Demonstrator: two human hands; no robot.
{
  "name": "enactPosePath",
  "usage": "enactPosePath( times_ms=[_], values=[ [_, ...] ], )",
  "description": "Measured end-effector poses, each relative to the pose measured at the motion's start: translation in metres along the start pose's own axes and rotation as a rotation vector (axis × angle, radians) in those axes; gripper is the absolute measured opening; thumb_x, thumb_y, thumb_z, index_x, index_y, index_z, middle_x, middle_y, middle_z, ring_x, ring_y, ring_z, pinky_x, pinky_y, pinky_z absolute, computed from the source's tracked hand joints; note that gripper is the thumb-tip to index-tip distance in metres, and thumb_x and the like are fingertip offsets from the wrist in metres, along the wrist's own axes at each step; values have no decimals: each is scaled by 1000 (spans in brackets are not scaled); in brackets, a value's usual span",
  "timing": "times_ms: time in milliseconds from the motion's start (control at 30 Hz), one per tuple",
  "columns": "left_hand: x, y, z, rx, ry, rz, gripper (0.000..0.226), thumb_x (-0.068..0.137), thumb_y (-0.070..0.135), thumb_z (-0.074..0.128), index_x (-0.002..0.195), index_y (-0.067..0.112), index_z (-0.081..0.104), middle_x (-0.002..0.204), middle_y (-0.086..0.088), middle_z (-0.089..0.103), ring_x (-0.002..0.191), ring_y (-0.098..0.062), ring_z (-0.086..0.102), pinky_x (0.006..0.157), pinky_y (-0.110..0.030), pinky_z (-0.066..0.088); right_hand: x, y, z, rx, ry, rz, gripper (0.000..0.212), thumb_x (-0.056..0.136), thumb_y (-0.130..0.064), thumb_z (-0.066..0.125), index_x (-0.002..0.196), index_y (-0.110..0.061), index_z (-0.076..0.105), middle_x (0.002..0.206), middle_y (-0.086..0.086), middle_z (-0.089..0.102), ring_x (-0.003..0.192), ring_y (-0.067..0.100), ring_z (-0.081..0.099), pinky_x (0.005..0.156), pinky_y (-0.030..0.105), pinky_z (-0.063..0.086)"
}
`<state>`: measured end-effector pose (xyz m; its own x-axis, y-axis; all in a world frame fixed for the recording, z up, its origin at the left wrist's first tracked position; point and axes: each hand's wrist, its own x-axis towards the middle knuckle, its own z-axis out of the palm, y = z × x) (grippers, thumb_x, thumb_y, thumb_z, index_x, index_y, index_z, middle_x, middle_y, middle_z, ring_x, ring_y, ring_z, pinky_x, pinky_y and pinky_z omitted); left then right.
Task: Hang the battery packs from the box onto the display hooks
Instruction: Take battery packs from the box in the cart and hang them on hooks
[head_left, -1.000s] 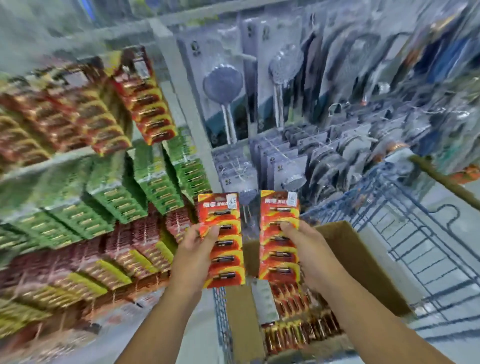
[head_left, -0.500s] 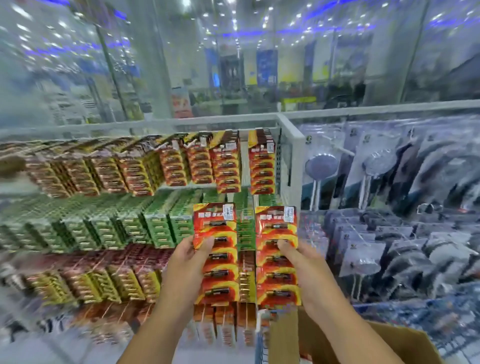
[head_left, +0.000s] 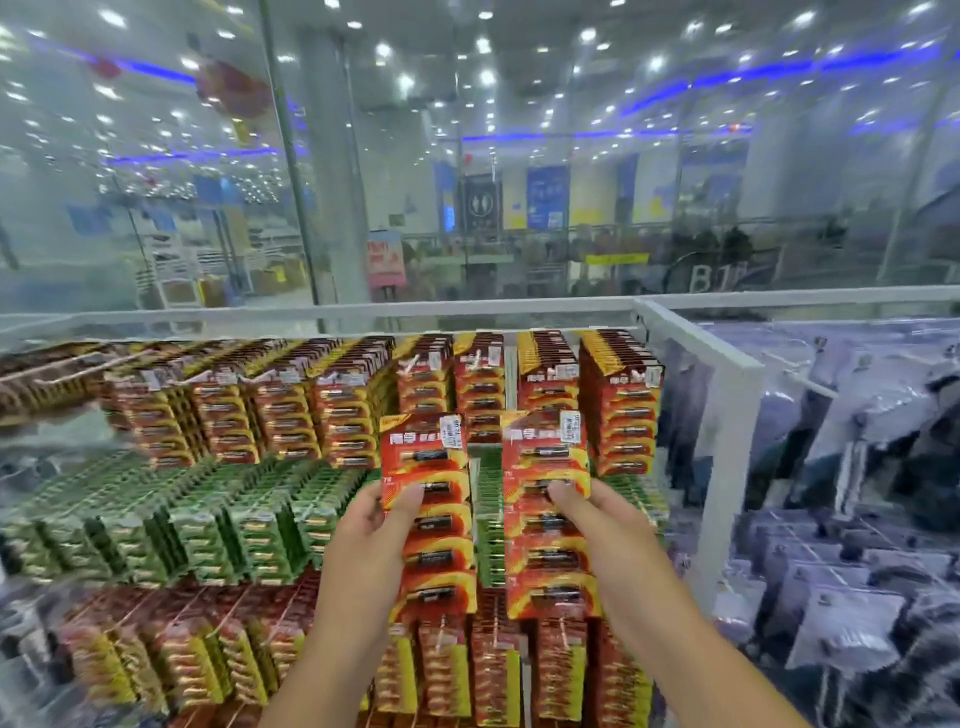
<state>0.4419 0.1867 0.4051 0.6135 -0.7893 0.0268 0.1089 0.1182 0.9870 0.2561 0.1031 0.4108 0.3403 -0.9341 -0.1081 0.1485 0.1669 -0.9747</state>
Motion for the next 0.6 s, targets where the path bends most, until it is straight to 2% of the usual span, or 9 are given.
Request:
enactPosePath(
  times_ms=[67,133,233,300,400,467,533,567,600],
  values=[
    [23,2,-12,4,-34,5,8,104,34,61,110,31,64,85,8,80,68,-7,77,49,-20,56,15,-2,23,13,10,-21,14,105,-32,62,106,-26,75,83,-13,80,68,3,76,53,22,58],
    [38,11,-23,-3,-62,19,6,105,31,60,108,33,56,82,16,69,49,11,63,38,-9,44,31,-4,44,-2,24,-39,11,103,-37,64,102,-33,74,86,-20,79,70,-4,73,56,20,57],
    [66,23,-33,-21,-90,37,50,103,38,60,150,26,47,107,19,62,50,14,58,38,-7,41,54,-8,72,-10,50,-28,10,103,-39,64,103,-34,72,96,-19,78,85,-1,73,74,29,59],
    [101,8,-41,-13,-85,43,54,101,43,63,150,25,49,101,20,66,60,12,65,47,-13,50,67,-10,85,23,55,-35,12,105,-35,62,100,-30,71,82,-22,77,69,-5,71,59,20,57],
    [135,1,-46,-29,-55,40,36,94,50,70,124,32,63,96,10,79,84,-17,79,71,-41,64,82,-12,100,28,70,-60,18,106,-32,59,89,-32,64,65,-28,70,49,-13,63,41,12,46],
    [149,0,-46,-40,-92,16,42,92,54,71,126,31,65,106,4,80,92,-26,79,79,-52,64,92,-12,105,43,106,-76,19,106,-32,59,87,-35,59,65,-33,63,51,-11,61,46,11,47],
    [161,-1,-45,-41,-118,-6,40,94,52,70,128,33,65,109,4,80,94,-26,79,79,-53,64,100,-12,107,66,120,-88,16,105,-36,60,89,-39,59,87,-29,65,68,-8,59,65,20,48],
    [166,-2,-43,-39,-125,-9,34,95,50,69,125,34,66,107,5,80,92,-24,79,78,-53,65,103,-13,108,77,125,-101,18,105,-35,60,88,-39,58,87,-28,65,70,-7,59,65,20,47],
    [171,-4,-42,-28,-133,-10,24,97,48,68,118,36,67,102,7,81,89,-23,79,78,-52,65,106,-12,109,70,124,-104,20,106,-33,59,86,-37,57,77,-30,64,64,-6,62,57,17,48]
  ],
)
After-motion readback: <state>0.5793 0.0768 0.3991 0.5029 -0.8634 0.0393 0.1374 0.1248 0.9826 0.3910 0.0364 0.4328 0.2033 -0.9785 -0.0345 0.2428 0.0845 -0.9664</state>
